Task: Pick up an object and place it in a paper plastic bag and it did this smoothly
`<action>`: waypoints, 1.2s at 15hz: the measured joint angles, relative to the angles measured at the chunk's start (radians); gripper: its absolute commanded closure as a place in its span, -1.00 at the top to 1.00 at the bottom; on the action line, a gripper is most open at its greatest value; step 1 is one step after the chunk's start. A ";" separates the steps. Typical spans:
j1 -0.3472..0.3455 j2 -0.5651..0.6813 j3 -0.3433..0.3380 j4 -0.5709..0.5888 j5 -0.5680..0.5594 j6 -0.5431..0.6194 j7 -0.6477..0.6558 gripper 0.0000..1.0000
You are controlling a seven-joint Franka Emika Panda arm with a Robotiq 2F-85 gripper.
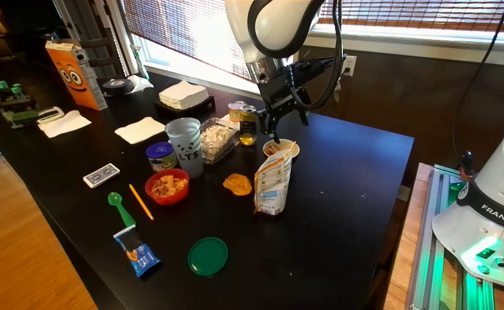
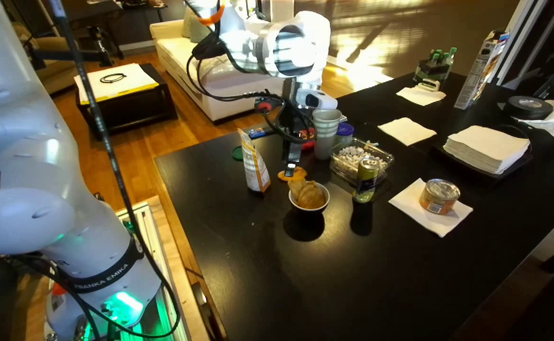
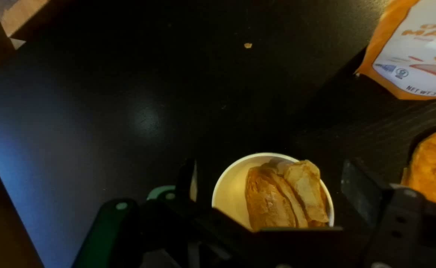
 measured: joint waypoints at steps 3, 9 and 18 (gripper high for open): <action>0.010 0.033 -0.002 0.007 -0.002 0.060 0.000 1.00; 0.027 0.084 -0.016 0.012 -0.002 0.151 -0.018 0.07; 0.037 0.109 -0.049 0.013 -0.002 0.186 -0.036 0.06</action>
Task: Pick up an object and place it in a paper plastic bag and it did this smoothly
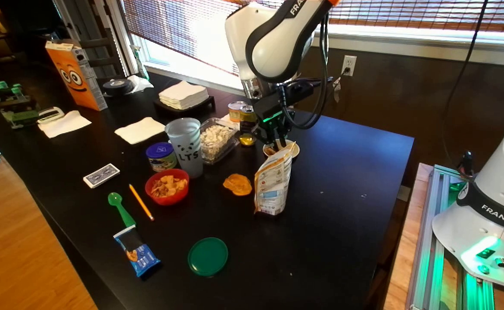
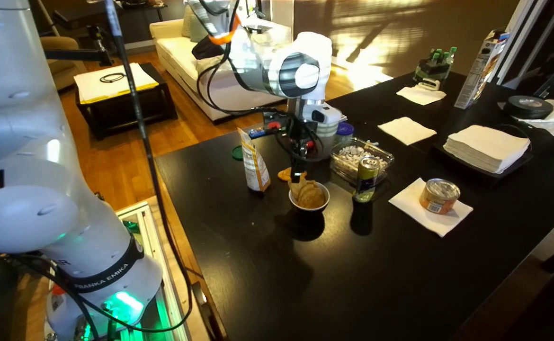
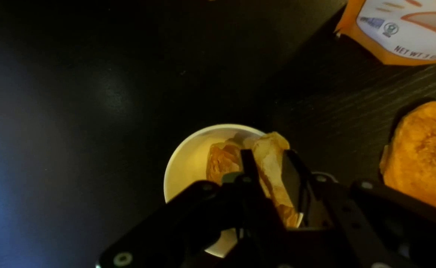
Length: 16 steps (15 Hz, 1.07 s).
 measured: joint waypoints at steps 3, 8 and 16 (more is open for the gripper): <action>0.000 0.009 -0.006 0.002 0.000 0.014 -0.016 0.43; 0.000 0.024 -0.013 0.012 0.000 0.025 -0.042 0.24; 0.000 0.059 -0.017 0.035 0.001 0.025 -0.107 -0.75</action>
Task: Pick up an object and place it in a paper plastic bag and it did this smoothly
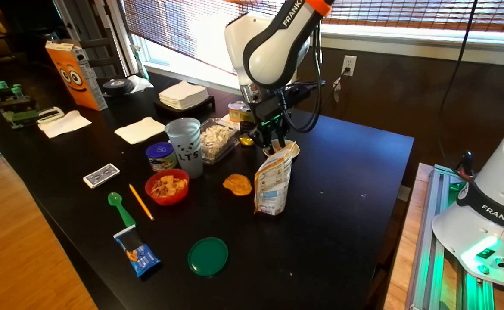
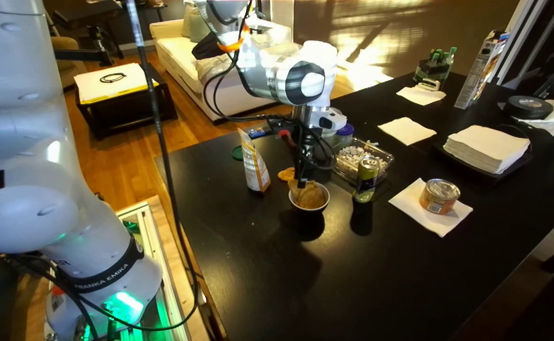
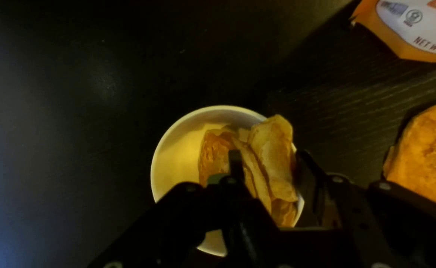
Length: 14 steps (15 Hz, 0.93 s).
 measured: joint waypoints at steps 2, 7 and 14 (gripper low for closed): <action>0.000 0.009 -0.002 0.005 0.000 0.000 -0.009 -0.98; 0.000 0.019 -0.009 0.016 0.001 0.000 -0.021 -0.97; 0.005 -0.038 -0.012 0.011 0.004 -0.074 -0.019 -0.97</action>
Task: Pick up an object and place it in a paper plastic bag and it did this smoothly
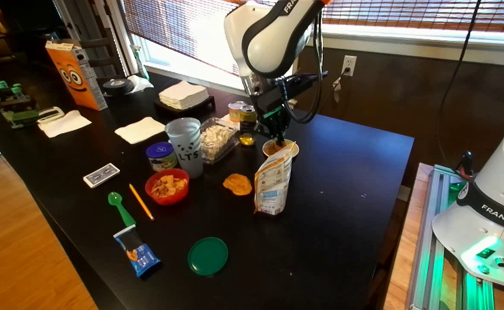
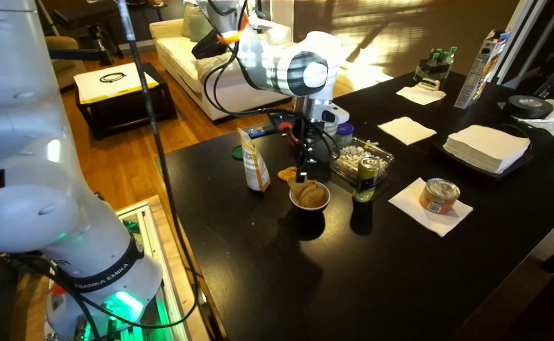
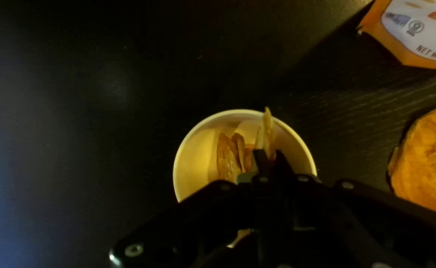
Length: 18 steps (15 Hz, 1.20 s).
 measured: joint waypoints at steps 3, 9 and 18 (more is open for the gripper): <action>0.007 -0.067 0.003 -0.017 0.000 -0.068 -0.004 -0.97; 0.015 -0.238 0.046 -0.064 -0.005 -0.232 -0.073 -0.97; 0.088 -0.505 0.190 -0.061 -0.041 -0.489 -0.365 -0.97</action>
